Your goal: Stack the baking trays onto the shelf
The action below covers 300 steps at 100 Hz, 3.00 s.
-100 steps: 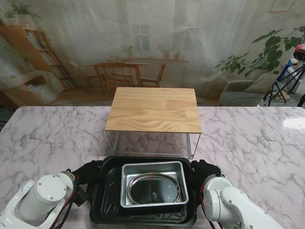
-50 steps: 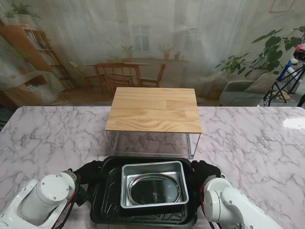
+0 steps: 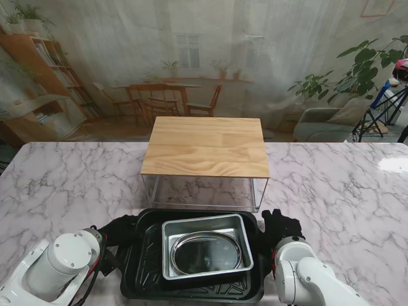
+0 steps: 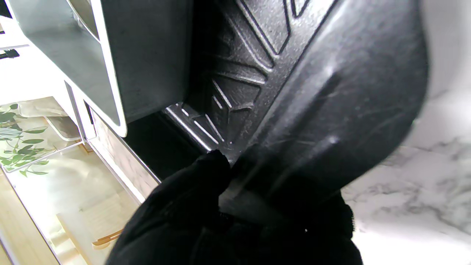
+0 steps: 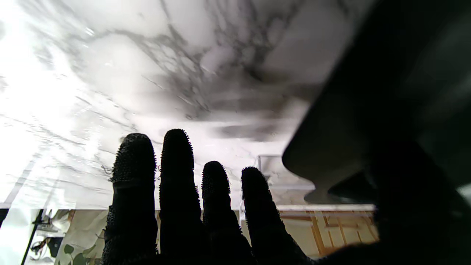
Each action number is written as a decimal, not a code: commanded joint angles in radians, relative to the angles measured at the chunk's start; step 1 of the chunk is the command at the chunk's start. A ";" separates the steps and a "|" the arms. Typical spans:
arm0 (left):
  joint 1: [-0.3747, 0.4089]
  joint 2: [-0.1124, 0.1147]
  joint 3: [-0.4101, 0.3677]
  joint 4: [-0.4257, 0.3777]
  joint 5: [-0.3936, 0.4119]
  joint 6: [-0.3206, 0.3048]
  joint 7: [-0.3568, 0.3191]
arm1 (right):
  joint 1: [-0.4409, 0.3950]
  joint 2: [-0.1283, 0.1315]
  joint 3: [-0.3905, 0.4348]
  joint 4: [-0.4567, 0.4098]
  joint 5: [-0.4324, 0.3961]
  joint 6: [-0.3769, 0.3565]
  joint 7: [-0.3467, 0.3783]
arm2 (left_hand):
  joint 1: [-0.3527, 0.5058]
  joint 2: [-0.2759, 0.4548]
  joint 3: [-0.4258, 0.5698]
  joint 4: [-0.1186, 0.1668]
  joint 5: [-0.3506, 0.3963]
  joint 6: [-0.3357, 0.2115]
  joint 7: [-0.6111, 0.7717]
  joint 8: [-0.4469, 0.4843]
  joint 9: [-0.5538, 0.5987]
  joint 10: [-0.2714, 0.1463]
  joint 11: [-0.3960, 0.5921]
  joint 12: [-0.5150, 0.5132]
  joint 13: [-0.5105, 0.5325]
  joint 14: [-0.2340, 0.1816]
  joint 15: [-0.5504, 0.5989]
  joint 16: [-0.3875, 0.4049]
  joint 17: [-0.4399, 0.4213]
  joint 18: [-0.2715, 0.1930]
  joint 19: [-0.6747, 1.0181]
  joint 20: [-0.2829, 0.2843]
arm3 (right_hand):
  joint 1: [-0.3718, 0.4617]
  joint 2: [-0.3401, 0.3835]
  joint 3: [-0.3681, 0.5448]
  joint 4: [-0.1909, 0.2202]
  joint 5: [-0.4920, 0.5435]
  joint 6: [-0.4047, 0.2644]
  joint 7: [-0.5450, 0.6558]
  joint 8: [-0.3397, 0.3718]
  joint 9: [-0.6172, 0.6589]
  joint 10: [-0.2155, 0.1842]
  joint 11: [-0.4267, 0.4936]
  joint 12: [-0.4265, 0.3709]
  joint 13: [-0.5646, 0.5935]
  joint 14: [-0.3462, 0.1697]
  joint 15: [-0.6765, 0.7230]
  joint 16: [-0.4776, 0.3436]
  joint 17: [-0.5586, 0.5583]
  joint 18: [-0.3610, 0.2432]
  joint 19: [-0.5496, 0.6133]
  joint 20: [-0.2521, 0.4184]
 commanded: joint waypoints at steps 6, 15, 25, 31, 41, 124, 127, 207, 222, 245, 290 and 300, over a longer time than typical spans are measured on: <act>0.005 0.003 0.013 0.006 0.006 0.020 -0.030 | 0.029 0.008 -0.040 0.014 0.007 0.039 0.055 | 0.028 -0.022 0.010 0.017 0.058 -0.018 0.039 0.002 0.057 0.025 0.035 0.012 0.034 0.045 0.010 -0.004 0.024 -0.054 0.051 0.016 | 0.006 -0.049 0.036 -0.007 0.037 0.016 0.099 0.087 -0.014 0.032 0.045 0.030 0.096 0.030 0.024 0.024 0.105 -0.009 0.049 0.010; 0.003 0.006 0.018 0.005 0.019 0.029 -0.037 | 0.056 0.013 -0.071 0.027 0.025 0.065 0.077 | 0.035 -0.029 0.015 0.019 0.062 -0.026 0.040 0.005 0.074 0.014 0.042 0.027 0.057 0.041 0.030 0.007 0.045 -0.056 0.062 0.018 | 0.044 -0.058 0.061 0.005 0.025 -0.009 0.183 0.141 0.013 0.024 0.099 0.066 0.204 0.046 0.070 0.036 0.205 -0.007 0.090 0.001; 0.001 0.007 0.022 0.005 0.030 0.036 -0.039 | 0.082 0.019 -0.103 0.040 0.050 0.084 0.095 | 0.050 -0.031 0.035 0.018 0.074 -0.041 0.045 0.009 0.103 0.000 0.045 0.035 0.097 0.035 0.050 0.018 0.085 -0.059 0.080 0.020 | 0.081 -0.066 0.124 0.015 0.011 -0.034 0.276 0.157 0.059 0.011 0.164 0.115 0.325 0.042 0.131 0.051 0.331 -0.018 0.169 -0.013; 0.000 0.008 0.025 0.005 0.038 0.037 -0.040 | 0.099 0.022 -0.124 0.047 0.070 0.096 0.098 | 0.049 -0.036 0.083 -0.005 0.084 -0.053 0.052 0.015 0.130 -0.004 0.039 0.034 0.124 0.028 0.050 0.020 0.112 -0.062 0.090 0.011 | 0.112 -0.072 0.190 0.019 0.014 -0.045 0.322 0.153 0.096 0.005 0.191 0.135 0.397 0.035 0.167 0.056 0.404 -0.028 0.214 -0.027; -0.003 0.007 0.034 0.006 0.046 0.048 -0.034 | 0.126 0.025 -0.158 0.062 0.109 0.117 0.093 | 0.058 -0.039 0.138 -0.025 0.107 -0.070 0.068 0.021 0.181 0.001 0.049 0.034 0.178 0.017 0.050 0.011 0.163 -0.062 0.108 -0.001 | 0.175 -0.069 0.324 0.023 0.036 -0.063 0.383 0.140 0.170 0.003 0.237 0.161 0.504 0.020 0.219 0.061 0.517 -0.054 0.284 -0.060; -0.004 -0.036 0.069 -0.001 -0.046 0.092 0.115 | 0.154 -0.018 -0.183 0.098 0.364 0.181 -0.104 | 0.106 -0.016 0.223 -0.082 0.540 -0.196 0.433 0.181 0.365 -0.036 0.334 0.124 0.263 0.078 0.152 0.082 0.268 0.028 0.193 -0.037 | 0.589 -0.224 0.709 -0.198 0.413 -0.146 0.528 -0.074 0.715 0.023 0.294 0.173 0.724 -0.073 0.656 0.177 0.768 -0.220 0.634 0.069; -0.005 -0.040 0.071 0.002 -0.053 0.093 0.128 | 0.154 -0.017 -0.183 0.098 0.363 0.180 -0.102 | 0.106 -0.013 0.215 -0.080 0.530 -0.200 0.397 0.160 0.358 -0.037 0.326 0.127 0.258 0.077 0.145 0.081 0.265 0.022 0.187 -0.040 | 0.586 -0.220 0.705 -0.199 0.413 -0.151 0.528 -0.073 0.715 0.020 0.293 0.174 0.722 -0.071 0.654 0.176 0.767 -0.221 0.633 0.070; -0.021 -0.027 0.092 0.020 -0.051 0.097 0.083 | 0.180 -0.010 -0.218 0.114 0.372 0.210 -0.081 | 0.105 -0.039 0.087 -0.051 0.316 -0.301 0.237 0.020 0.318 -0.052 0.281 0.127 0.237 0.051 0.112 0.034 0.234 -0.019 0.150 -0.039 | 0.587 -0.201 0.678 -0.183 0.390 -0.136 0.502 -0.095 0.708 0.019 0.266 0.168 0.723 -0.054 0.621 0.156 0.762 -0.181 0.607 0.063; -0.019 -0.033 0.096 0.017 -0.059 0.104 0.100 | 0.175 -0.013 -0.210 0.105 0.398 0.205 -0.084 | 0.106 0.009 0.145 -0.061 0.448 -0.250 0.338 0.067 0.338 -0.055 0.312 0.098 0.241 0.068 0.132 0.054 0.239 0.003 0.165 -0.036 | 0.591 -0.225 0.707 -0.190 0.410 -0.156 0.478 -0.092 0.720 0.027 0.277 0.176 0.723 -0.061 0.634 0.161 0.764 -0.193 0.616 0.068; 0.013 -0.050 0.060 -0.039 -0.125 0.078 0.146 | 0.127 -0.019 -0.156 0.046 0.417 0.163 -0.093 | 0.106 -0.007 0.200 -0.070 0.628 -0.188 0.387 0.104 0.395 -0.046 0.323 0.106 0.269 0.090 0.149 0.064 0.267 0.047 0.190 -0.031 | 0.593 -0.242 0.728 -0.202 0.455 -0.160 0.470 -0.080 0.728 0.023 0.278 0.191 0.723 -0.069 0.654 0.170 0.767 -0.212 0.630 0.078; 0.066 -0.060 -0.002 -0.144 -0.213 0.037 0.159 | 0.045 -0.024 -0.065 -0.075 0.466 0.098 -0.093 | 0.106 -0.027 0.237 -0.080 0.680 -0.159 0.358 0.134 0.428 -0.012 0.341 0.148 0.297 0.127 0.194 0.078 0.311 0.083 0.234 -0.030 | 0.606 -0.280 0.760 -0.218 0.491 -0.171 0.464 -0.064 0.714 -0.002 0.252 0.184 0.725 -0.092 0.698 0.194 0.777 -0.266 0.663 0.104; 0.065 -0.059 -0.004 -0.152 -0.216 0.042 0.155 | 0.028 -0.022 -0.045 -0.103 0.468 0.083 -0.082 | 0.106 -0.031 0.243 -0.081 0.687 -0.155 0.356 0.143 0.436 -0.007 0.345 0.157 0.305 0.132 0.204 0.080 0.324 0.087 0.245 -0.031 | 0.606 -0.286 0.768 -0.221 0.496 -0.170 0.460 -0.063 0.717 -0.004 0.253 0.183 0.725 -0.094 0.704 0.198 0.778 -0.272 0.668 0.108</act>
